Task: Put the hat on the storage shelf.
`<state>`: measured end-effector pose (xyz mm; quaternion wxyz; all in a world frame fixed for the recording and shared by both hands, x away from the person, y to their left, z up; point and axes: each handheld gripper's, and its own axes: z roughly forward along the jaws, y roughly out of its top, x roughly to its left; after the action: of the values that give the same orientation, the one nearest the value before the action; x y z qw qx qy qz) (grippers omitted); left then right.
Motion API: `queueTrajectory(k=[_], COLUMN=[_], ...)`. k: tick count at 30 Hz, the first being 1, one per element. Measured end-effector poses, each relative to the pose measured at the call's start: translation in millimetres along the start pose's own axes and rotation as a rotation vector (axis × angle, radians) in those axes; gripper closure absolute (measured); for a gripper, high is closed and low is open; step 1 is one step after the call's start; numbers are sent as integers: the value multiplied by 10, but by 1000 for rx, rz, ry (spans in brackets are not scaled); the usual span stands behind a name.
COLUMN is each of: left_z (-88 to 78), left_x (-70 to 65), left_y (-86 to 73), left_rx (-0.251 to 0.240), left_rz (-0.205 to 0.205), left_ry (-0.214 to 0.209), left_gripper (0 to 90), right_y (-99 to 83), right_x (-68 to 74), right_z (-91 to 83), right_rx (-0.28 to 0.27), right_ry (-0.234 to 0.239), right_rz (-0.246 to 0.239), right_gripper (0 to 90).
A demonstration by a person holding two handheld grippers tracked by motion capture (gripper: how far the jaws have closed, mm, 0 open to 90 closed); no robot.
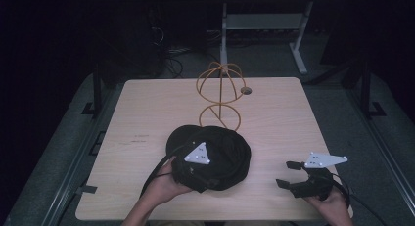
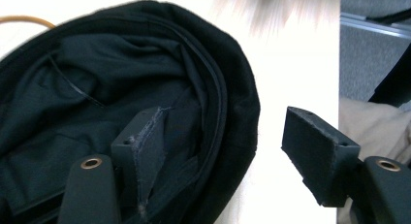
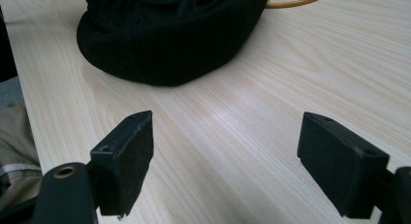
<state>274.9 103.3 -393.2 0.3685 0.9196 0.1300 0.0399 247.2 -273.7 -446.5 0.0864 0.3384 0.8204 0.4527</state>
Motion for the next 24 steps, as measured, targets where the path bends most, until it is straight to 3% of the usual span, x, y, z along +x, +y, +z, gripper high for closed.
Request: queueTrajectory(k=[9,21,24], left_z=[256,462,540], left_x=[-41,-93,-113], left_y=[67,56,54], left_rx=[120,239,299], left_rz=[56,53,69], left_ry=[9,15,26], left_gripper=[357,487,510], right_y=[-3,-3,-3], right_x=[-4,3,3], right_z=[-8,-4,1], right_rx=[1,3,6], right_ry=[-7,-5,-4], right_rz=[-2,-4,-8], right_gripper=[203,208,210])
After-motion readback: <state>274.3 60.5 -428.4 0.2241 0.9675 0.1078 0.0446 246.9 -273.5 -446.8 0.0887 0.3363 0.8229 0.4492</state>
